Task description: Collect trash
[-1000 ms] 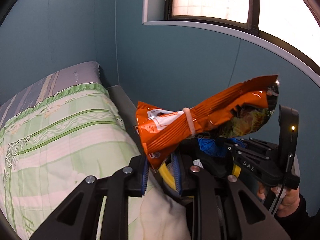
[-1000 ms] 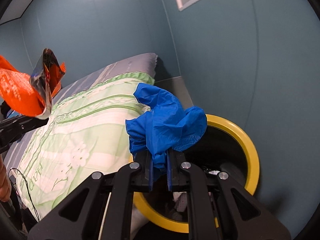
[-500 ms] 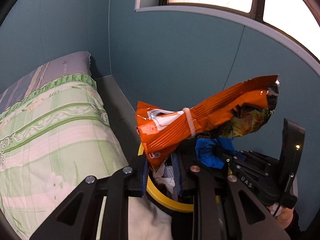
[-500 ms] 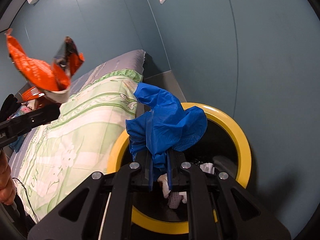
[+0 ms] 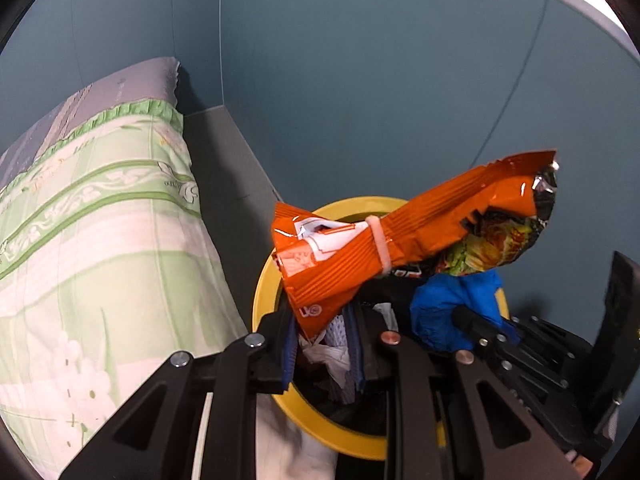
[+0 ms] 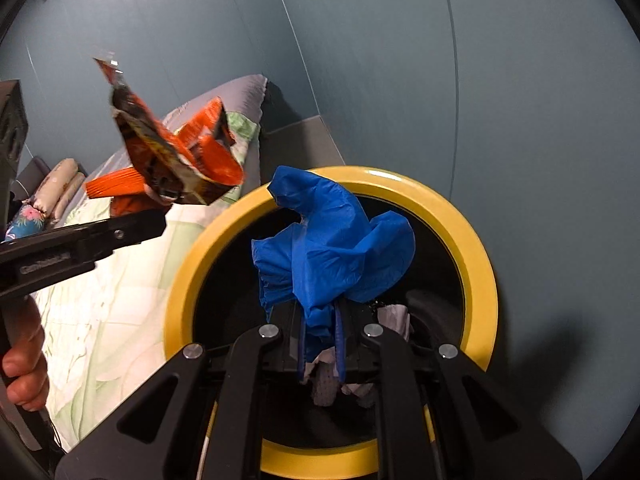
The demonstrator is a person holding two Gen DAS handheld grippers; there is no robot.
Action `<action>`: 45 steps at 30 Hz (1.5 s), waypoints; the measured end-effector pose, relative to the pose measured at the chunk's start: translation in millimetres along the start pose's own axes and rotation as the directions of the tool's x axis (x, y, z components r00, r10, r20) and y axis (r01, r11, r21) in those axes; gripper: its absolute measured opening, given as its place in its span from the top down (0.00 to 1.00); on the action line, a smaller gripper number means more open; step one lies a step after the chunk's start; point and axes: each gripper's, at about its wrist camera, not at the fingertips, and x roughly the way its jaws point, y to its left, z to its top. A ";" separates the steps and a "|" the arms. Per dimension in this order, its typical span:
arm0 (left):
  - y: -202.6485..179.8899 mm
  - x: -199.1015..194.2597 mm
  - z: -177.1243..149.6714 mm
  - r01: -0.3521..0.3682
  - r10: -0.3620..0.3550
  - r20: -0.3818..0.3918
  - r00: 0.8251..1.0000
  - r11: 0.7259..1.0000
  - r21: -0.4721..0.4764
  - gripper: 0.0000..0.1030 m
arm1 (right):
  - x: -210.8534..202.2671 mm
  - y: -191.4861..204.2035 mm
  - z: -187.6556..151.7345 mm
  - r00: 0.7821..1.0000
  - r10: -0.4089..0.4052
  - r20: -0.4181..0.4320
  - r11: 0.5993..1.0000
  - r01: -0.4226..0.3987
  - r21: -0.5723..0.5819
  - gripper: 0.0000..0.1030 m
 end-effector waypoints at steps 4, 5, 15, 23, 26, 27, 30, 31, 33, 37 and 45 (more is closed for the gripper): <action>-1.6 17.7 -1.3 0.015 -0.016 -0.027 1.000 1.000 -0.012 0.80 | 17.6 1.1 4.6 1.000 -0.009 -0.024 1.000 0.009 0.008 0.89; -1.4 21.0 -1.5 0.022 -0.022 -0.032 0.999 1.000 -0.018 0.80 | 19.5 0.8 5.1 1.000 -0.008 -0.028 1.000 0.008 0.012 0.89; 13.2 25.3 3.6 0.058 -0.059 -0.006 0.998 0.994 -0.096 0.49 | 22.1 9.3 11.1 0.999 -0.052 -0.014 0.999 0.052 0.014 0.56; 48.5 -3.8 0.6 0.063 -0.057 0.046 0.997 0.985 -0.159 0.49 | 19.3 28.1 15.7 0.996 -0.086 -0.002 0.996 0.086 0.008 0.56; 64.7 -19.8 -4.0 0.057 -0.045 0.071 0.996 0.982 -0.178 0.49 | 12.4 30.6 16.7 0.996 -0.089 0.006 0.996 0.089 -0.004 0.56; 72.8 -26.5 -6.4 0.052 -0.037 0.081 0.996 0.981 -0.188 0.49 | 9.8 33.2 15.8 0.996 -0.092 0.010 0.996 0.092 -0.011 0.56; 97.8 -47.1 -19.2 0.038 -0.015 0.103 0.995 0.975 -0.218 0.49 | -0.2 42.5 13.0 0.996 -0.087 0.017 0.996 0.087 -0.033 0.56; 106.3 -53.6 -24.0 0.027 -0.003 0.109 0.994 0.974 -0.227 0.49 | -2.2 49.4 13.3 0.997 -0.081 0.019 0.996 0.082 -0.043 0.56; 128.8 -69.6 -41.6 -0.001 0.033 0.118 0.992 0.966 -0.258 0.49 | -4.8 71.6 13.2 0.997 -0.071 0.023 0.994 0.073 -0.082 0.56; 175.7 -99.1 -77.3 -0.067 0.114 0.124 0.986 0.941 -0.333 0.49 | -7.0 119.1 11.5 0.999 -0.029 0.022 0.985 0.032 -0.169 0.56; 235.2 -170.2 -140.7 -0.175 0.271 0.167 0.948 0.881 -0.440 0.49 | -17.6 230.1 -5.3 0.994 0.104 0.018 0.941 -0.092 -0.326 0.55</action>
